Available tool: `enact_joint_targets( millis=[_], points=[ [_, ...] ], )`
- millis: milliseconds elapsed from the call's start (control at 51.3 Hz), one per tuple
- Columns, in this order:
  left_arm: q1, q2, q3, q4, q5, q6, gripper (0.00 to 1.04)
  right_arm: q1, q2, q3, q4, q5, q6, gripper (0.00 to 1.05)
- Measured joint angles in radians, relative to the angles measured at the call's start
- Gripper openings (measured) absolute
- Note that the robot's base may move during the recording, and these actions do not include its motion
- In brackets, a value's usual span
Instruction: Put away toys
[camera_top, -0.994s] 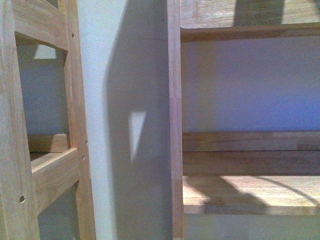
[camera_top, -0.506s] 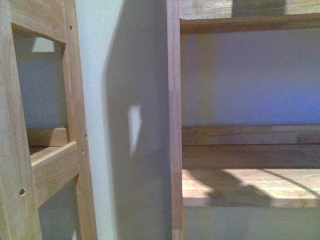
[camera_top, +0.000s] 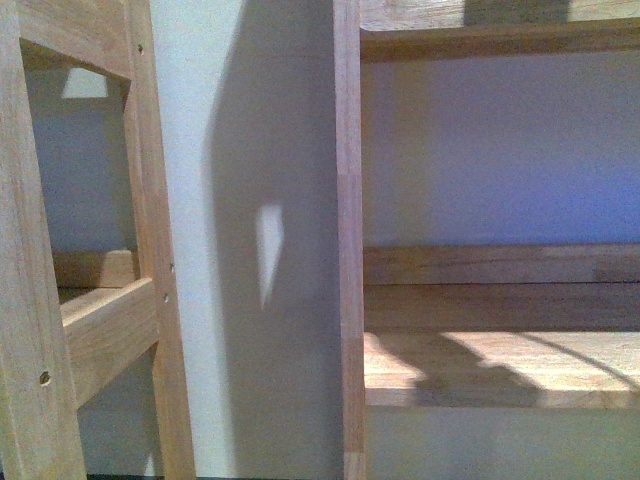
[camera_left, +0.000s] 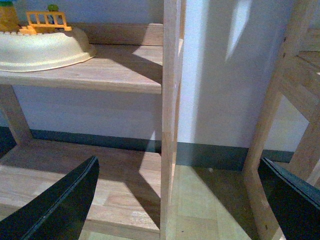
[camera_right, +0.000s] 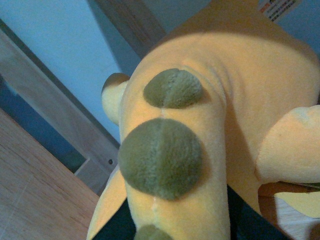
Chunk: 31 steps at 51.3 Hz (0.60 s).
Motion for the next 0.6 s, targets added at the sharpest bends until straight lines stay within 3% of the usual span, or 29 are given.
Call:
enact_joint_targets(
  millis=[175, 468, 604],
  points=[
    [0.000, 0.000, 0.000, 0.000, 0.000, 0.000, 0.99, -0.004, -0.025, -0.033, 0.034, 0.068, -0.106, 0.60],
    [0.000, 0.000, 0.000, 0.000, 0.000, 0.000, 0.99, -0.024, -0.068, -0.059, 0.044, 0.109, -0.148, 0.96],
    [0.000, 0.000, 0.000, 0.000, 0.000, 0.000, 0.99, -0.035, -0.109, -0.073, 0.039, 0.123, -0.143, 0.98]
  ],
)
